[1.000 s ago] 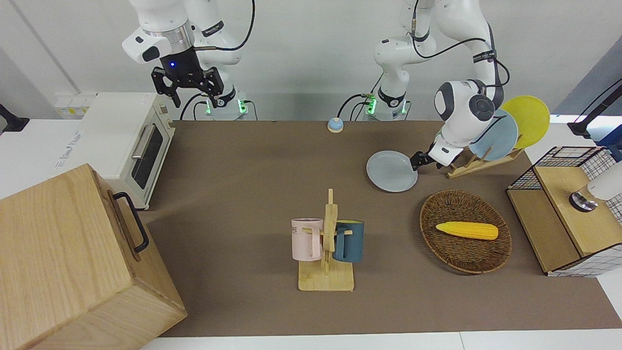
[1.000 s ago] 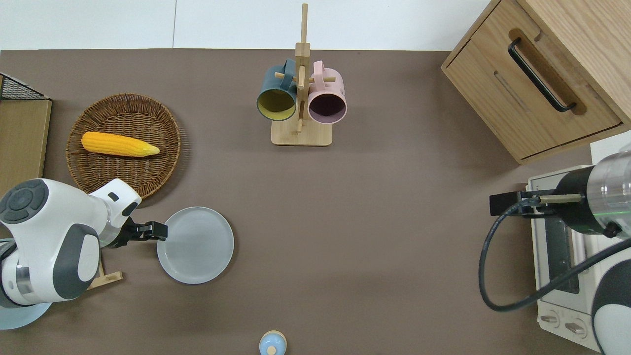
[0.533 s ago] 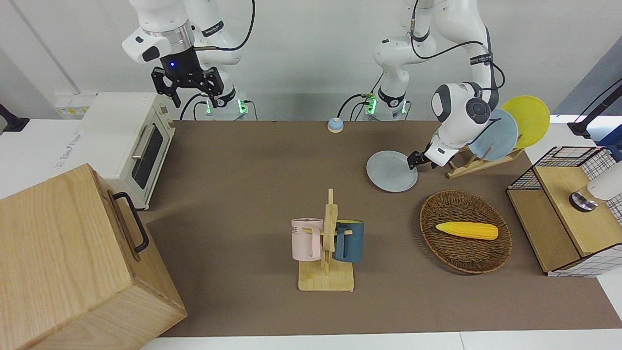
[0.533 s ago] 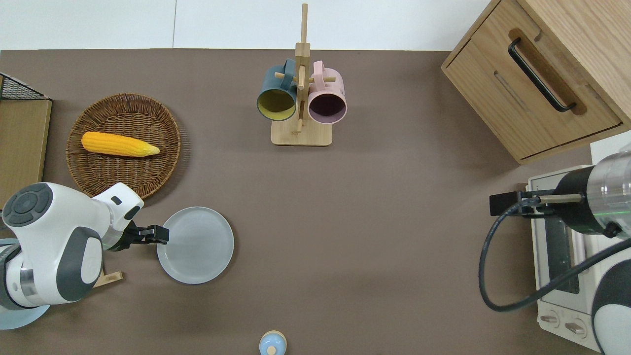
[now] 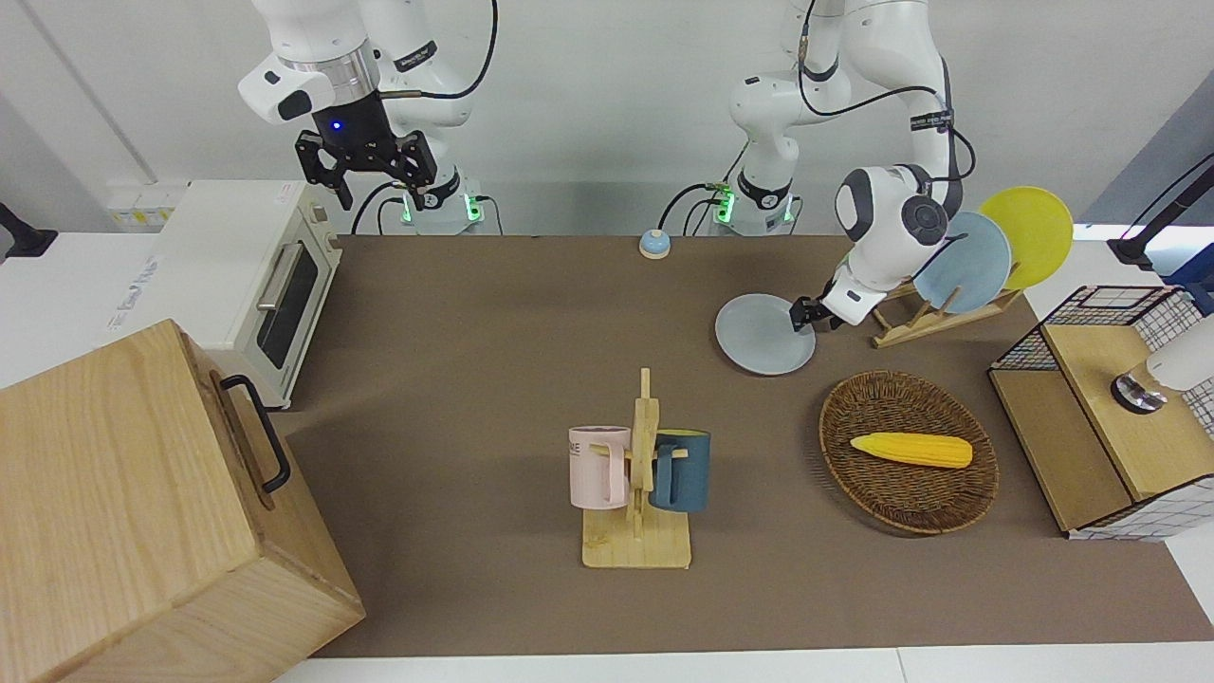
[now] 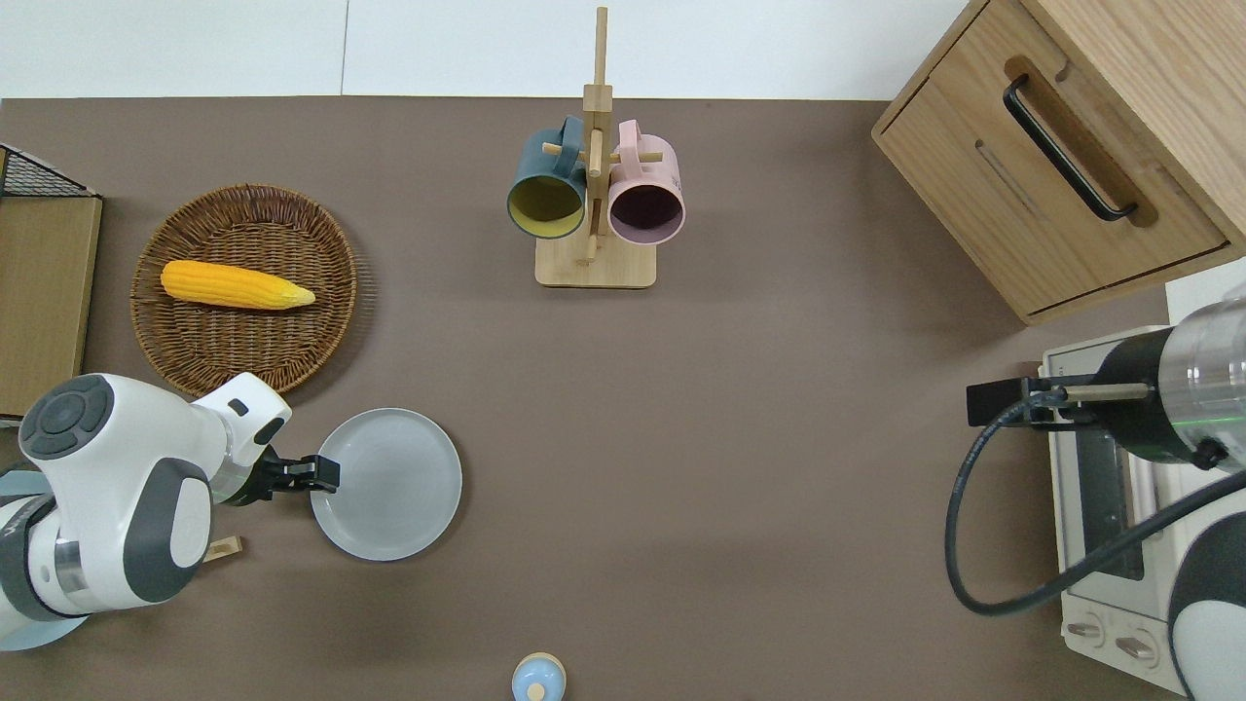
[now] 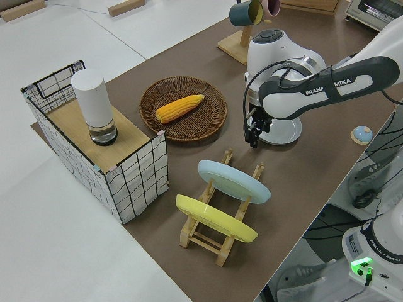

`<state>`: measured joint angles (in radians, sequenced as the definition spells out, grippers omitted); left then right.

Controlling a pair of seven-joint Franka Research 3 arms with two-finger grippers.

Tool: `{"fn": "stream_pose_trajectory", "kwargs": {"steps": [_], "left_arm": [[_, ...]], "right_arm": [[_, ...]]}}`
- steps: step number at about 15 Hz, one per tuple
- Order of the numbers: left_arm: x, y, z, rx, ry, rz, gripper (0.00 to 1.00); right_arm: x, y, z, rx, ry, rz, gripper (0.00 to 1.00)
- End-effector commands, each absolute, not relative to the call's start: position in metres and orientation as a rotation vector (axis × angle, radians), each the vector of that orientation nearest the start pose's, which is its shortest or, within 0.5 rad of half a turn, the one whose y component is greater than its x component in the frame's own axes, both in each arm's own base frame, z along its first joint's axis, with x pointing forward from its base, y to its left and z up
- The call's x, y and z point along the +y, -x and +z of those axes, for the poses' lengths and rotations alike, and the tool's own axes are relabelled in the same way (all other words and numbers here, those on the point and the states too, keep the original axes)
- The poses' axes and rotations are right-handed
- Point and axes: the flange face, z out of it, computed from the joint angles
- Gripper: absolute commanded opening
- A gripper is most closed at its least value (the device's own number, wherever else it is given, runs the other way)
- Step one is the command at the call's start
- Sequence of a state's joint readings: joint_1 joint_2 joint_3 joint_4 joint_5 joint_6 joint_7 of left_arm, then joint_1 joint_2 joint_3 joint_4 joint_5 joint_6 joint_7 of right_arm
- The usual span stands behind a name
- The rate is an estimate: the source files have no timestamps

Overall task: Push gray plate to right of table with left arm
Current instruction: 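Push the gray plate with the left gripper across the table toward the toaster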

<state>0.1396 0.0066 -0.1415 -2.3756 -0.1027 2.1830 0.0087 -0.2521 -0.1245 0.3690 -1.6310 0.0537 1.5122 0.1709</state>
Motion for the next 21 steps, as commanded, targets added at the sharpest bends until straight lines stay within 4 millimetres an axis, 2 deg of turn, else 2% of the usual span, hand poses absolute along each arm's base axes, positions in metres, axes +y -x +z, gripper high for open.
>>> {"fn": "stream_pose_trajectory", "kwargs": {"steps": [1,3,4,10,15,18,21], "left_arm": [[-0.007,-0.469,0.303,-0.084,3.226,0.296,0.45],[-0.009,-0.468,0.302,-0.081,3.226,0.298,0.27],[-0.009,-0.468,0.302,-0.081,3.226,0.298,0.22],[-0.010,-0.467,0.301,-0.090,3.230,0.304,0.01],[-0.014,-0.467,0.301,-0.111,3.241,0.307,0.00],[-0.032,-0.466,0.301,-0.119,3.272,0.314,0.00],[-0.058,-0.464,0.302,-0.154,3.288,0.328,0.00]], "right_arm": [[0.078,-0.498,0.652,0.115,3.122,0.012,0.996],[0.078,-0.498,0.652,0.115,3.122,0.012,0.996],[0.078,-0.498,0.652,0.117,3.122,0.012,0.996],[0.078,-0.498,0.652,0.115,3.122,0.012,0.996],[0.078,-0.498,0.652,0.117,3.122,0.012,0.996],[0.078,-0.498,0.652,0.117,3.122,0.012,0.996],[0.078,-0.498,0.652,0.115,3.122,0.012,0.996]]}}
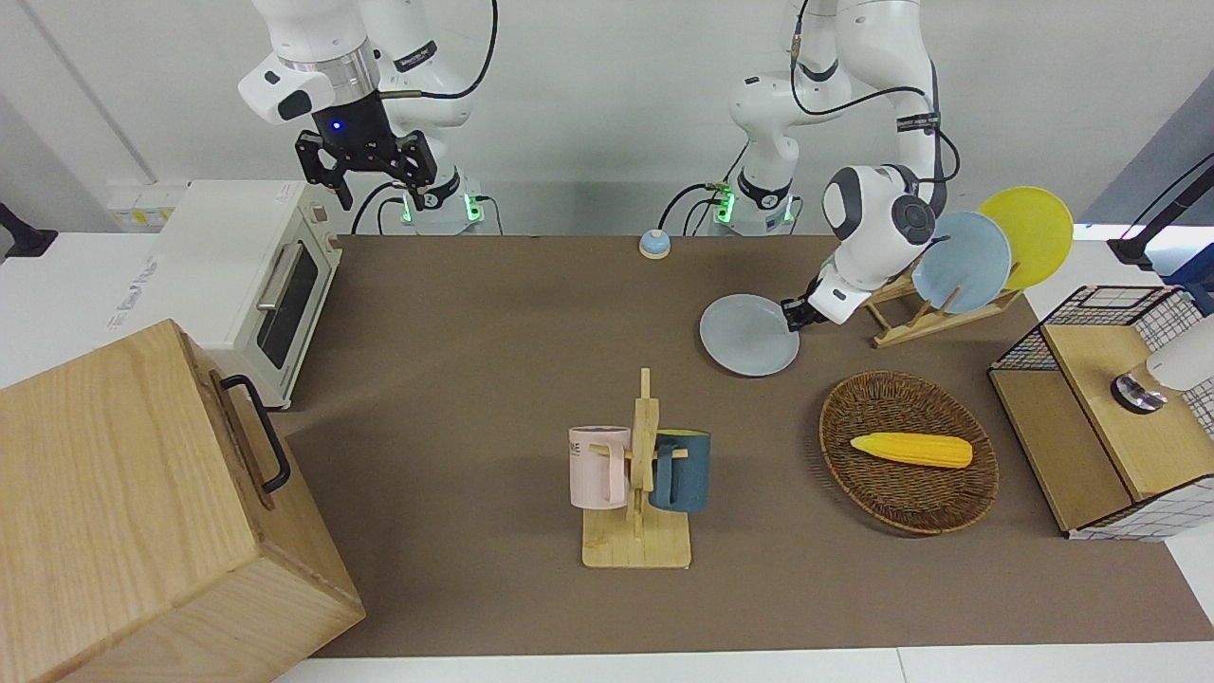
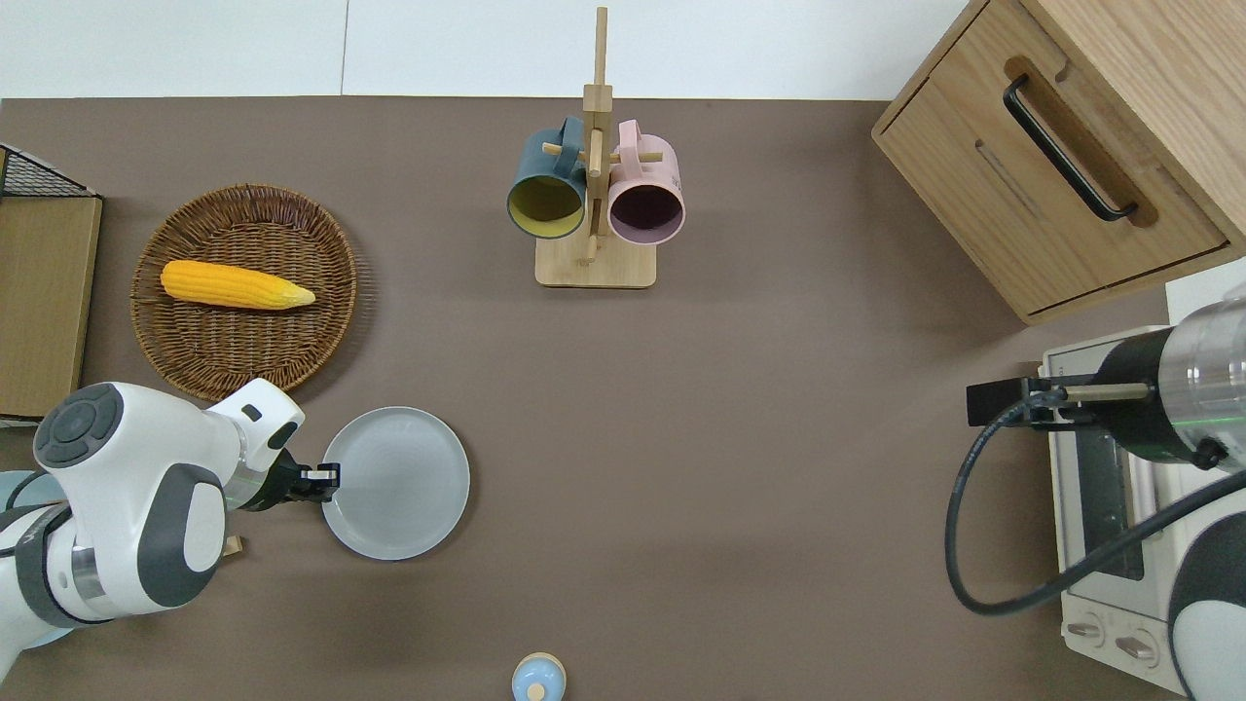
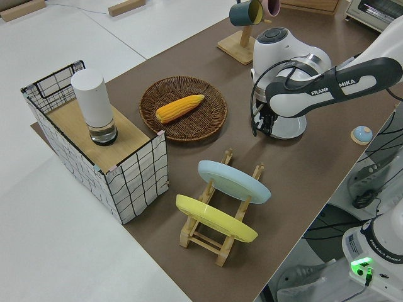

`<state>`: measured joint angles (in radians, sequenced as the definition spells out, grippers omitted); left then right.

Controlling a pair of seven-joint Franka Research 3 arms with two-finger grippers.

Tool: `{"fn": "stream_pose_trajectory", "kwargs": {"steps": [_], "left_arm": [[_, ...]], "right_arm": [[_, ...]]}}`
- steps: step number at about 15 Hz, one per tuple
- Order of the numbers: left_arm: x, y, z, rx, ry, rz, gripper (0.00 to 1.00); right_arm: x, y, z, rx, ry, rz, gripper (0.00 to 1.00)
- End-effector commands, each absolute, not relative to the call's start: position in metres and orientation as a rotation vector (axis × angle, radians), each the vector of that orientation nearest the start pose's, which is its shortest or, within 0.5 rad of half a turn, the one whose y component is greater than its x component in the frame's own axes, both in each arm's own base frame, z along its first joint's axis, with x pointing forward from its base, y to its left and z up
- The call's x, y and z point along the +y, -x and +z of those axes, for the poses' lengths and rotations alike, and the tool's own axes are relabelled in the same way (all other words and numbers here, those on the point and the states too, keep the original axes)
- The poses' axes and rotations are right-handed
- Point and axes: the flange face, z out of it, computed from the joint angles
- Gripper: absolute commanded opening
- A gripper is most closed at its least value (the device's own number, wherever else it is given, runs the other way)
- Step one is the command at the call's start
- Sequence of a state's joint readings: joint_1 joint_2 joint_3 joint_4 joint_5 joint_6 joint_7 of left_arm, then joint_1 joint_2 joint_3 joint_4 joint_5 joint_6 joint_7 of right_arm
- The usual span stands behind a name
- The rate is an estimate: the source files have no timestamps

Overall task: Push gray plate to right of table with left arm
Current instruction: 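Push the gray plate with the left gripper across the table toward the toaster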

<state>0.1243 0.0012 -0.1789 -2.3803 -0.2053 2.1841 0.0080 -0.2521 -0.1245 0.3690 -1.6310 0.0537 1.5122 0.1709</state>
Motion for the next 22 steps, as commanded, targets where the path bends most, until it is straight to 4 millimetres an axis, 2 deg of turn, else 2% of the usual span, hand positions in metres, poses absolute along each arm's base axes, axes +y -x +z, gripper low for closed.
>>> {"fn": "stream_pose_trajectory", "kwargs": {"steps": [1,5,8,11,13,15,19,22], "left_arm": [[-0.076,-0.462,0.301,-0.170,3.300,0.336,0.00],[-0.143,-0.453,0.304,-0.219,3.316,0.302,0.00],[-0.179,-0.446,0.304,-0.266,3.311,0.281,0.00],[-0.238,-0.433,0.310,-0.282,3.323,0.224,0.00],[-0.270,-0.431,0.312,-0.290,3.337,0.187,0.00],[-0.296,-0.426,0.311,-0.292,3.366,0.175,0.00],[-0.333,-0.422,0.298,-0.287,3.417,0.155,0.00],[-0.353,-0.424,0.299,-0.270,3.449,0.127,0.00]], "right_arm": [[0.078,-0.498,0.652,0.115,3.122,0.012,0.996],[0.078,-0.498,0.652,0.117,3.122,0.012,0.996],[0.078,-0.498,0.652,0.115,3.122,0.012,0.996],[0.078,-0.498,0.652,0.115,3.122,0.012,0.996],[0.078,-0.498,0.652,0.115,3.122,0.012,0.996],[0.078,-0.498,0.652,0.115,3.122,0.012,0.994],[0.078,-0.498,0.652,0.117,3.122,0.014,0.996],[0.078,-0.498,0.652,0.120,3.122,0.012,0.996]]}}
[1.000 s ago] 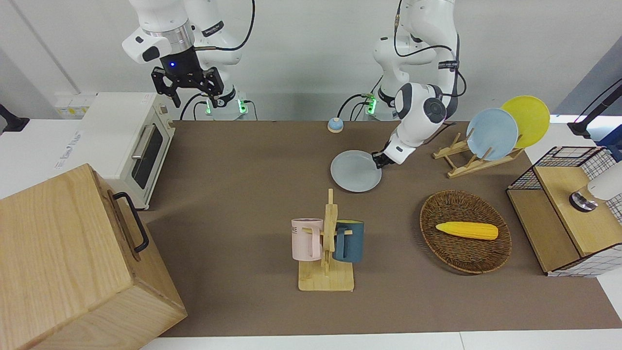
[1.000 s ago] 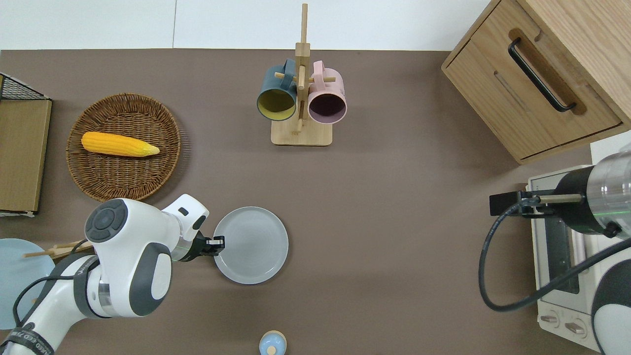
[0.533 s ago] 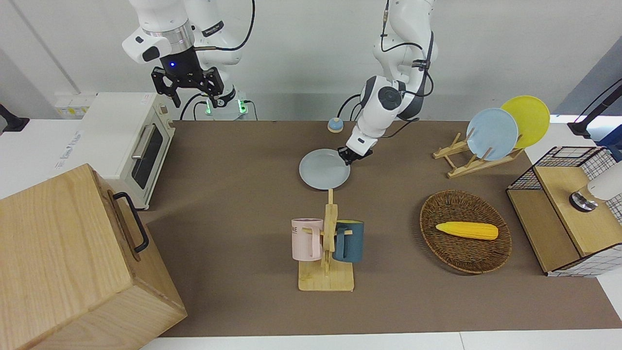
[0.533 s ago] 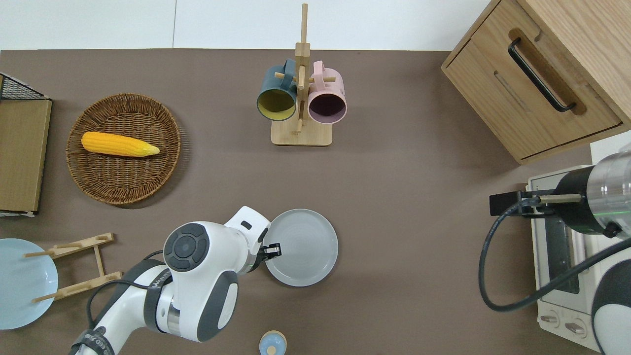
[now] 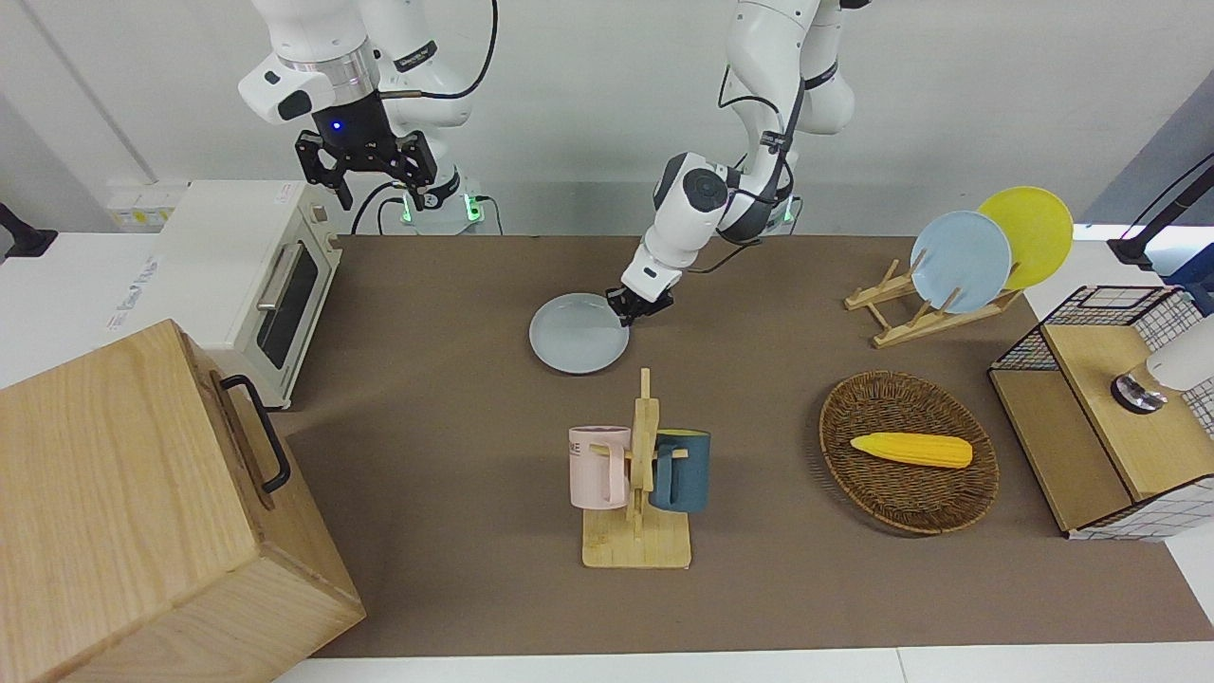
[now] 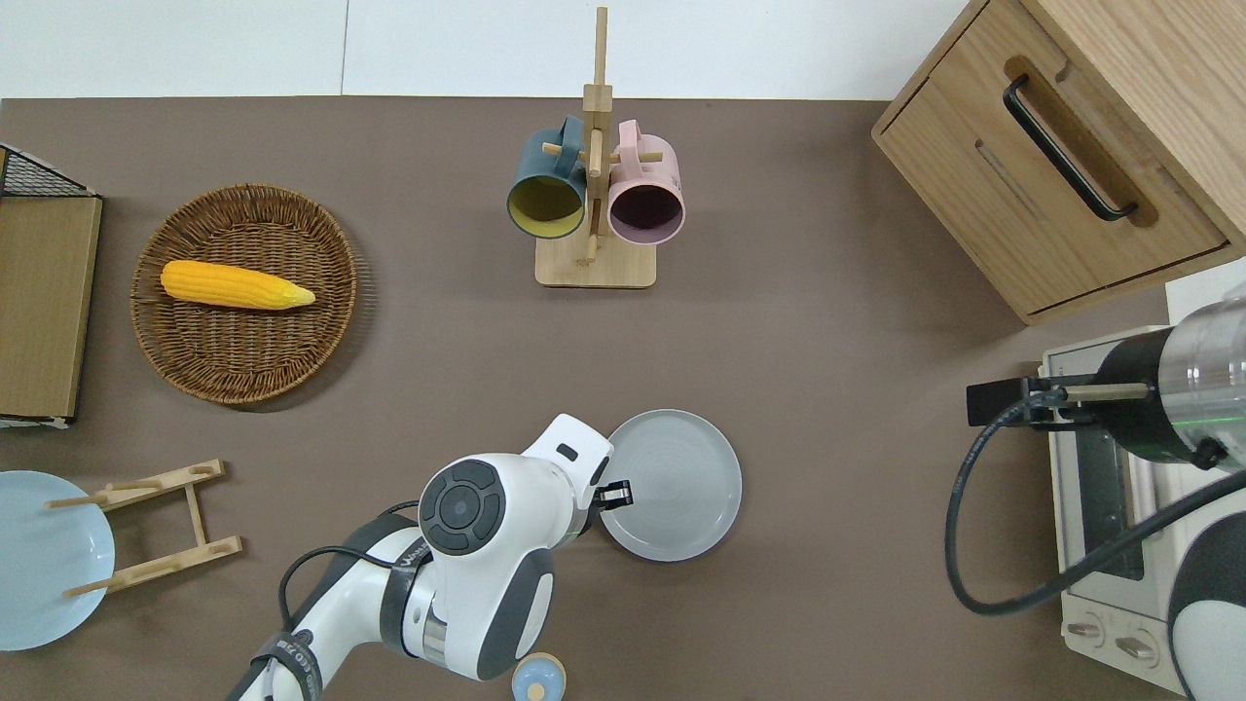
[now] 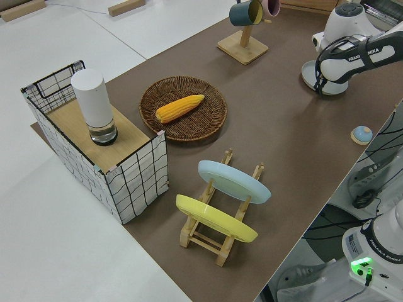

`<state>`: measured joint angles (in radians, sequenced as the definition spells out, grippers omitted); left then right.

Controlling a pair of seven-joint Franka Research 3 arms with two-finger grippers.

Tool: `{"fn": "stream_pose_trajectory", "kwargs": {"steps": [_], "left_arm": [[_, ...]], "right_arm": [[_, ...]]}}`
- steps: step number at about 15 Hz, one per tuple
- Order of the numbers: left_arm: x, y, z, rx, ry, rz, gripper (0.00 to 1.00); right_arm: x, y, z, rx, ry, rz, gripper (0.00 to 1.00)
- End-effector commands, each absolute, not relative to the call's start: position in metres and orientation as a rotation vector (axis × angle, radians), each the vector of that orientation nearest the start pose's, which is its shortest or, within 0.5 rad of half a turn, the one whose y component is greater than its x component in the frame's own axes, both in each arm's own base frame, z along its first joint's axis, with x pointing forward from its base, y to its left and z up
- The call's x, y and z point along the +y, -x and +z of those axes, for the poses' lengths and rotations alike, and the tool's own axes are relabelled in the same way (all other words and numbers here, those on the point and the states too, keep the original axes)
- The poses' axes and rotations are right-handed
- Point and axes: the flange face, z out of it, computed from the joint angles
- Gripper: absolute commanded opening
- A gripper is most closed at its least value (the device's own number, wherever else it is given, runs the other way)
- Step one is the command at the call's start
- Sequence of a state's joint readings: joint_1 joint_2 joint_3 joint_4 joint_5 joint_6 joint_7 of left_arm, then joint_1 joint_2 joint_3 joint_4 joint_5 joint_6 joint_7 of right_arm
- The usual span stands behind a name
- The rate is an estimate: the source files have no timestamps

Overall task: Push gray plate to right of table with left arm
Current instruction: 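Push the gray plate with the left gripper across the table toward the toaster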

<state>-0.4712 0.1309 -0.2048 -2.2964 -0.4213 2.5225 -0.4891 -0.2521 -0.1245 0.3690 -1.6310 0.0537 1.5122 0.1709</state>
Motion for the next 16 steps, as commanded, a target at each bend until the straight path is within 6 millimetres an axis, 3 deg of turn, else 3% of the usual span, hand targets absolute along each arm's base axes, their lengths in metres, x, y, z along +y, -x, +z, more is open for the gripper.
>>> {"fn": "stream_pose_trajectory", "kwargs": {"steps": [1,10,13,16], "left_arm": [[-0.355,-0.426,0.300,-0.267,3.453,0.124,0.00],[-0.417,-0.419,0.306,-0.292,3.495,0.165,0.00],[-0.420,-0.417,0.307,-0.293,3.496,0.168,0.18],[-0.422,-0.418,0.309,-0.285,3.501,0.164,0.67]], "right_arm": [[0.078,-0.498,0.652,0.115,3.122,0.014,0.996],[0.078,-0.498,0.652,0.115,3.122,0.012,0.996],[0.078,-0.498,0.652,0.115,3.122,0.012,0.996],[0.078,-0.498,0.652,0.115,3.122,0.012,0.996]]}}
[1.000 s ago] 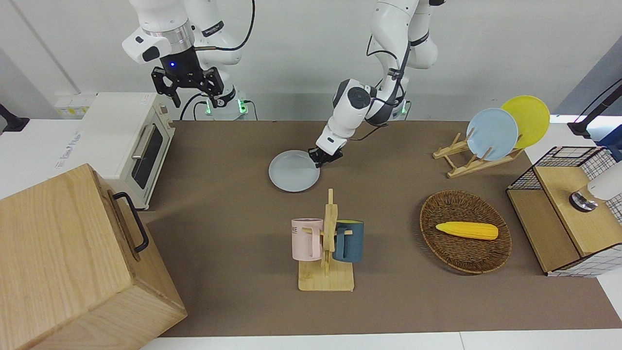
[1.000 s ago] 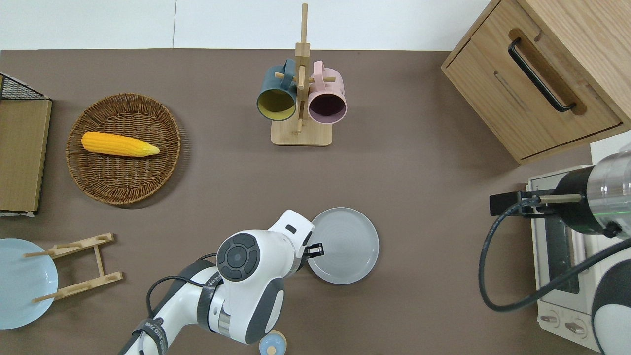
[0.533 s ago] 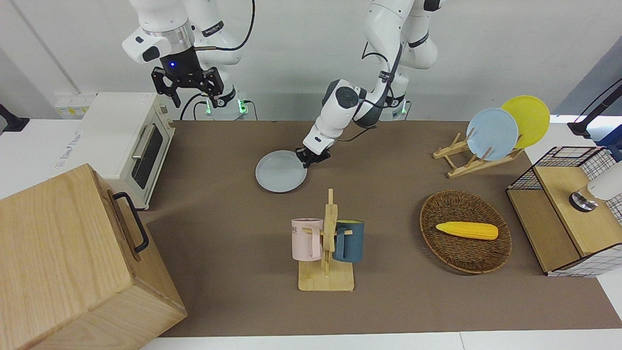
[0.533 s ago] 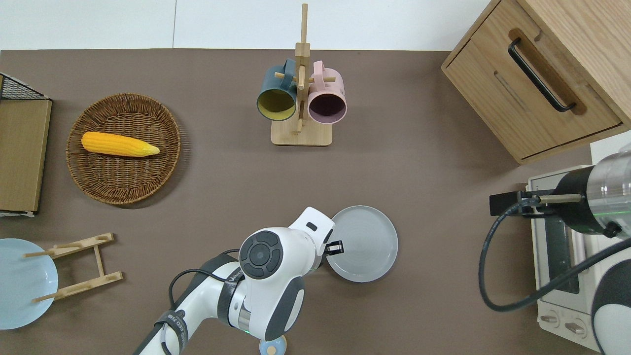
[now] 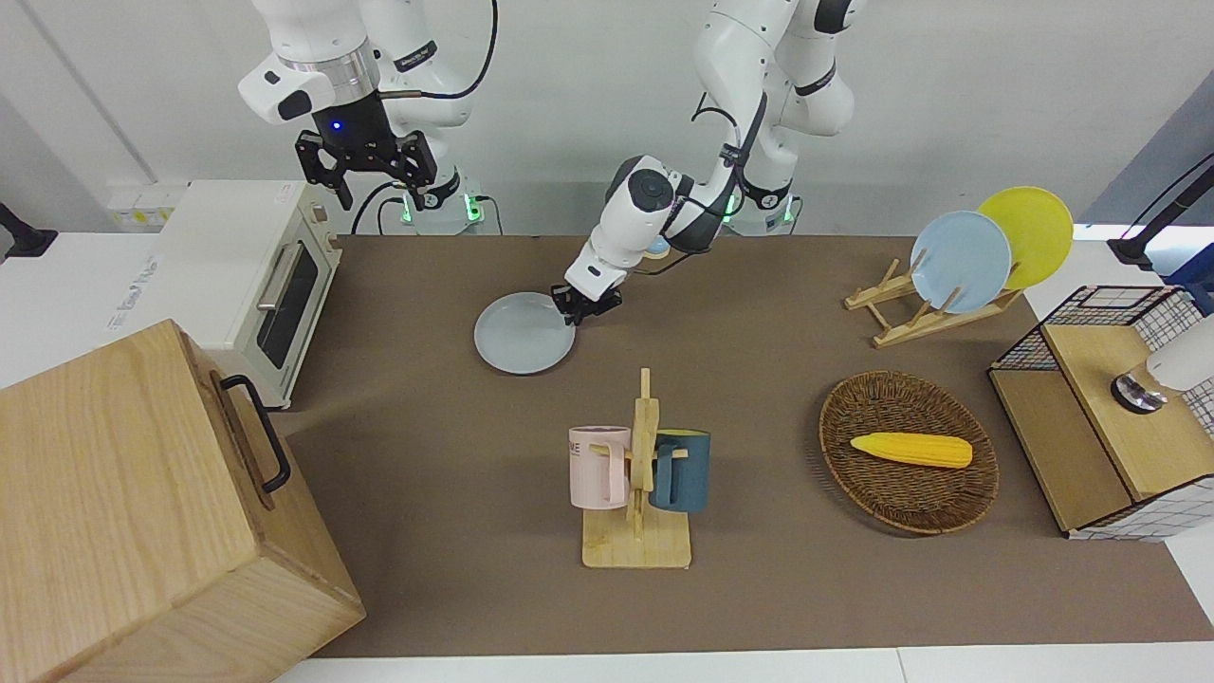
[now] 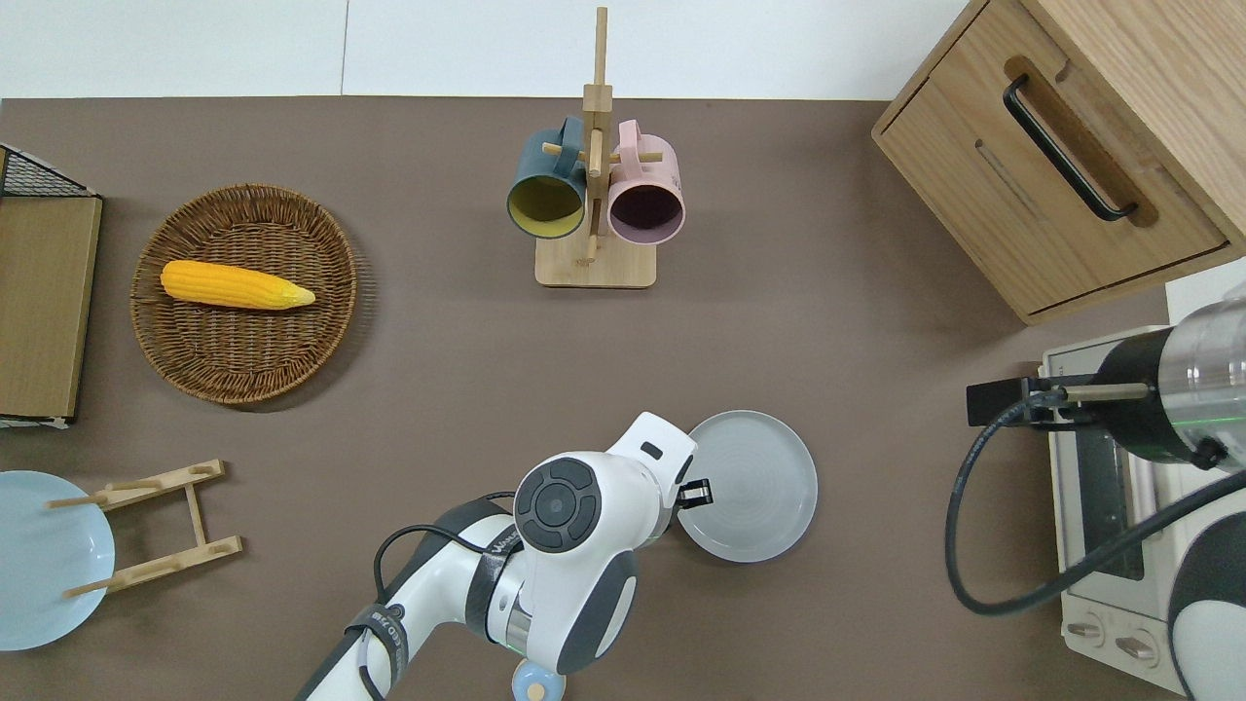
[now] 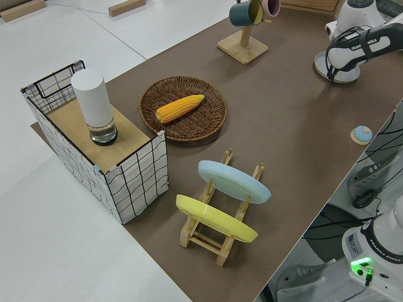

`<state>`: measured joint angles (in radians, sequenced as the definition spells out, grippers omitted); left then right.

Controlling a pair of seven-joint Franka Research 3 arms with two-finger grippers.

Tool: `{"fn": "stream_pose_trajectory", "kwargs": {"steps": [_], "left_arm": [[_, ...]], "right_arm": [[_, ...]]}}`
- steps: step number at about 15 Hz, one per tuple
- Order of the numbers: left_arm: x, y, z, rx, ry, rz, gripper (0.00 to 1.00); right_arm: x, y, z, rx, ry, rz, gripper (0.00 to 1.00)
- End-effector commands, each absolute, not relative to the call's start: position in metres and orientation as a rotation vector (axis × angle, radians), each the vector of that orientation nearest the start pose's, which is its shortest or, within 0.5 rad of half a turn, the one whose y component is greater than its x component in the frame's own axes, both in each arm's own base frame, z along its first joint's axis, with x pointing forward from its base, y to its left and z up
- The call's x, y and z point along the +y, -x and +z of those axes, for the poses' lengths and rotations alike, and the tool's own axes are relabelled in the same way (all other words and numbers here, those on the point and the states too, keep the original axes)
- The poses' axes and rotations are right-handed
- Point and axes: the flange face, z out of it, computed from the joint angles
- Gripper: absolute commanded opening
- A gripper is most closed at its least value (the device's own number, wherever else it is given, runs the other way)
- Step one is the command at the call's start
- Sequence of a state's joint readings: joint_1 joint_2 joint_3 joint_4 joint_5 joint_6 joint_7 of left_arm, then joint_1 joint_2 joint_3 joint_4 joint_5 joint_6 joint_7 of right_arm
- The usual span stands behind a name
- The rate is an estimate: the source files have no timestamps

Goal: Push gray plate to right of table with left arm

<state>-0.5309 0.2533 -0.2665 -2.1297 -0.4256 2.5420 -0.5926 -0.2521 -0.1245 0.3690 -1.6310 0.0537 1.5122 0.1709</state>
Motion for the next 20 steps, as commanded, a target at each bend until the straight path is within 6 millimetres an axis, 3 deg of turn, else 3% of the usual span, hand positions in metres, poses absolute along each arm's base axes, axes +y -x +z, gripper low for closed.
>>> {"fn": "stream_pose_trajectory", "kwargs": {"steps": [1,3,7,12,16,19,20], "left_arm": [[-0.422,-0.418,0.309,-0.282,3.501,0.163,0.77],[-0.422,-0.418,0.310,-0.291,3.501,0.166,0.98],[-0.405,-0.427,0.313,-0.304,3.472,0.210,0.99],[-0.378,-0.440,0.335,-0.304,3.440,0.251,0.99],[-0.320,-0.458,0.376,-0.185,3.361,0.274,0.99],[-0.258,-0.485,0.425,-0.116,3.321,0.355,0.99],[-0.227,-0.495,0.440,-0.090,3.300,0.345,0.99]], "right_arm": [[0.078,-0.498,0.652,0.115,3.122,0.012,0.996],[0.078,-0.498,0.652,0.115,3.122,0.012,0.996],[0.078,-0.498,0.652,0.115,3.122,0.012,0.996],[0.078,-0.498,0.652,0.117,3.122,0.012,0.996],[0.078,-0.498,0.652,0.115,3.122,0.012,0.996],[0.078,-0.498,0.652,0.117,3.122,0.012,0.996],[0.078,-0.498,0.652,0.117,3.122,0.012,0.996]]}}
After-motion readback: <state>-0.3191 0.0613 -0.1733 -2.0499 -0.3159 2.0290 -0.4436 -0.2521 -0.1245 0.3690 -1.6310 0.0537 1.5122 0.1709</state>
